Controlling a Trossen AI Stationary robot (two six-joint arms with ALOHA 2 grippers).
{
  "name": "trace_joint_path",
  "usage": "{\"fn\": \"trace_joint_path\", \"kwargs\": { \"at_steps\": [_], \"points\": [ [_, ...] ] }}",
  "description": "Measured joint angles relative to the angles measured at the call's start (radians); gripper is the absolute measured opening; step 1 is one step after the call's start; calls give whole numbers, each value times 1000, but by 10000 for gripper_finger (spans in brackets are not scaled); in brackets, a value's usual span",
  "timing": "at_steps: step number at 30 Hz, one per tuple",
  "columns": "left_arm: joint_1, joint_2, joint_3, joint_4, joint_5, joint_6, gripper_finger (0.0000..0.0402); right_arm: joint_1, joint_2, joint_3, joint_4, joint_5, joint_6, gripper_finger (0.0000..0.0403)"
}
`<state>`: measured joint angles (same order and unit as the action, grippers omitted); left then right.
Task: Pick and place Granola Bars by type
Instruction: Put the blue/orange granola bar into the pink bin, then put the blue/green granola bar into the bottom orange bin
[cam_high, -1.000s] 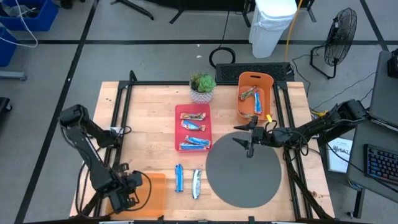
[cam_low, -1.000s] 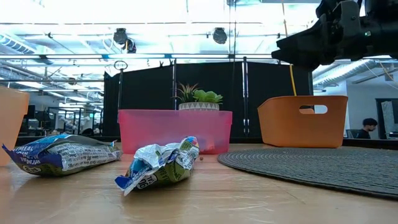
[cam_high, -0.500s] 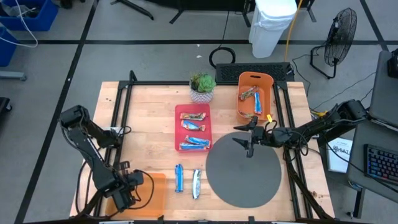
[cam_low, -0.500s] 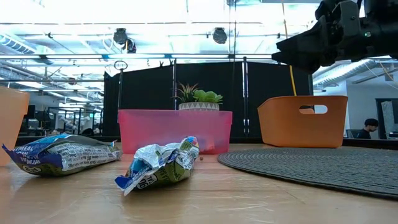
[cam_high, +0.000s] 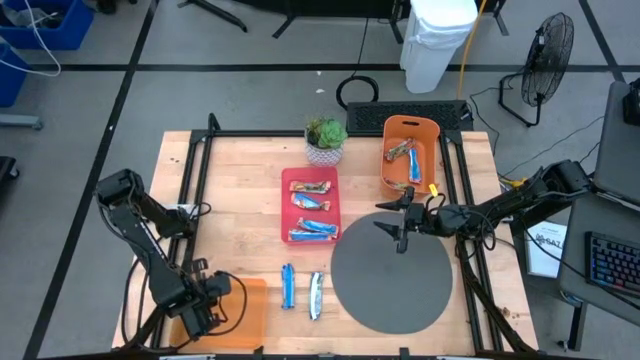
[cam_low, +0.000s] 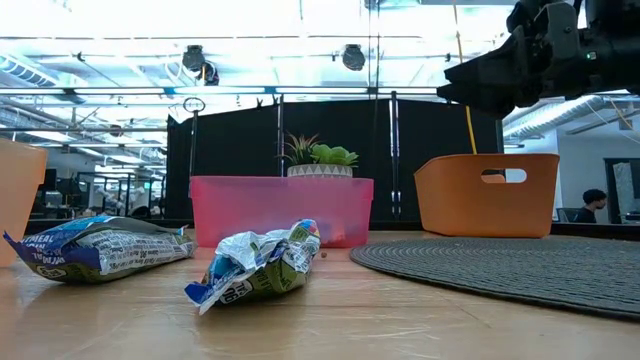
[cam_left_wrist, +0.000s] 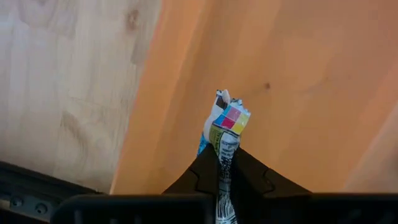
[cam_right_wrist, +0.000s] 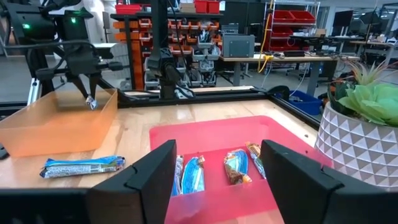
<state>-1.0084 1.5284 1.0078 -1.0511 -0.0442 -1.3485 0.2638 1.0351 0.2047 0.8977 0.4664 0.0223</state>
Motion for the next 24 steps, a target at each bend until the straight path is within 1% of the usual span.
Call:
{"fn": "trace_joint_path", "kwargs": {
  "at_steps": [4,8,10,12,14,17,19,21,24],
  "points": [
    [0,0,0,7,-33,-45,67,0,0,0,-8,0,0,224],
    [0,0,0,7,-44,-53,92,0,0,0,-12,0,4,224],
    [0,0,0,8,-54,-51,100,0,0,0,-12,0,30,224],
    [0,0,0,7,-62,-41,106,0,1,0,-15,-3,93,224],
    [0,0,0,7,-74,-32,110,-1,1,-4,-19,-42,165,224],
    [0,0,0,7,-103,-8,112,-1,14,-8,-8,-175,199,224],
    [0,0,0,8,-125,-9,112,6,34,-7,42,-267,209,224],
    [0,0,0,8,-148,-16,112,30,68,5,81,-288,192,223],
    [0,-1,0,8,-173,-16,112,85,146,62,84,-233,105,222]
  ]
}}
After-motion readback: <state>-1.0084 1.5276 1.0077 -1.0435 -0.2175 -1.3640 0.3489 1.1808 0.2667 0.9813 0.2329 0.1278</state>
